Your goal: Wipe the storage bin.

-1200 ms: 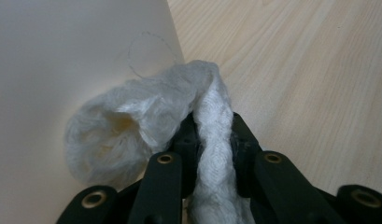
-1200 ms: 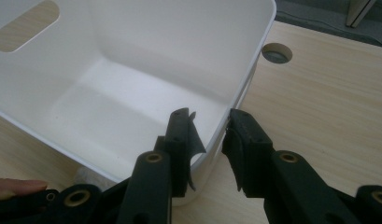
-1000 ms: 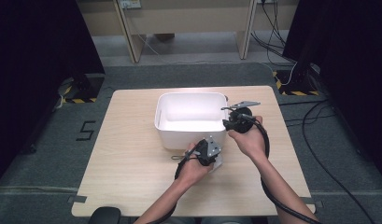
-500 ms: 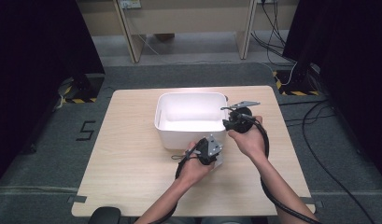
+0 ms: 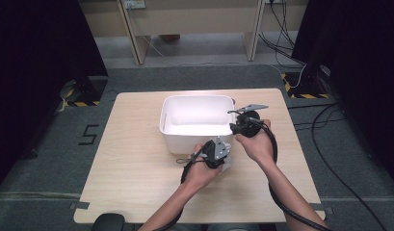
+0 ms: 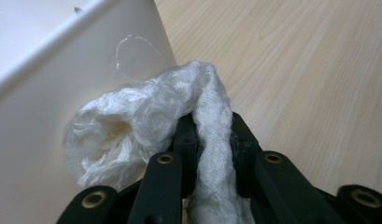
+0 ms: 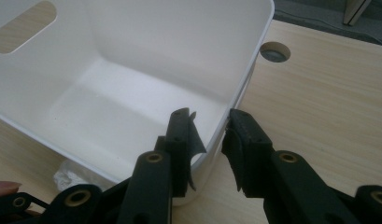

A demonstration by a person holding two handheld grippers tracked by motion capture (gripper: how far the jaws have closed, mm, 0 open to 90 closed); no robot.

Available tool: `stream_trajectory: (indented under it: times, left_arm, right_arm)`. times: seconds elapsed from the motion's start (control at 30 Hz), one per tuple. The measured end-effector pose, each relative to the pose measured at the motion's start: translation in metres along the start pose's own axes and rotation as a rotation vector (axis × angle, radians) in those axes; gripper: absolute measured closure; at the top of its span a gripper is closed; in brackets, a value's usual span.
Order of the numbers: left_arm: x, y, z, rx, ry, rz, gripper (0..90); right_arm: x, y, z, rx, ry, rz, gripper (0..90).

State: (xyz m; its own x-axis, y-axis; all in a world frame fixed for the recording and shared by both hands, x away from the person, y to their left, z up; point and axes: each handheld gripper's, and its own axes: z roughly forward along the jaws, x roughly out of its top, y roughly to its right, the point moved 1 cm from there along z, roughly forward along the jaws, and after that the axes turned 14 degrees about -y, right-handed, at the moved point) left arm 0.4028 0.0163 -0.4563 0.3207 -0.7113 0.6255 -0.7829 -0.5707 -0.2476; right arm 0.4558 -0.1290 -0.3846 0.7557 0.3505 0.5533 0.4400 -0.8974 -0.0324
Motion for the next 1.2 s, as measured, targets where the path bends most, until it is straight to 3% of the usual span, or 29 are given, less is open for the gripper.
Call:
stream_trajectory:
  times: [0.33, 1.2]
  left_arm:
    - [0.013, -0.001, -0.013, 0.012, 0.038, 0.012, 77.4]
    - [0.025, 0.002, -0.013, 0.014, 0.074, 0.054, 77.4]
  right_arm:
    - [0.0, 0.0, 0.0, -0.002, -0.001, 0.001, 70.8]
    - [0.001, 0.001, 0.0, 0.002, -0.002, 0.001, 70.8]
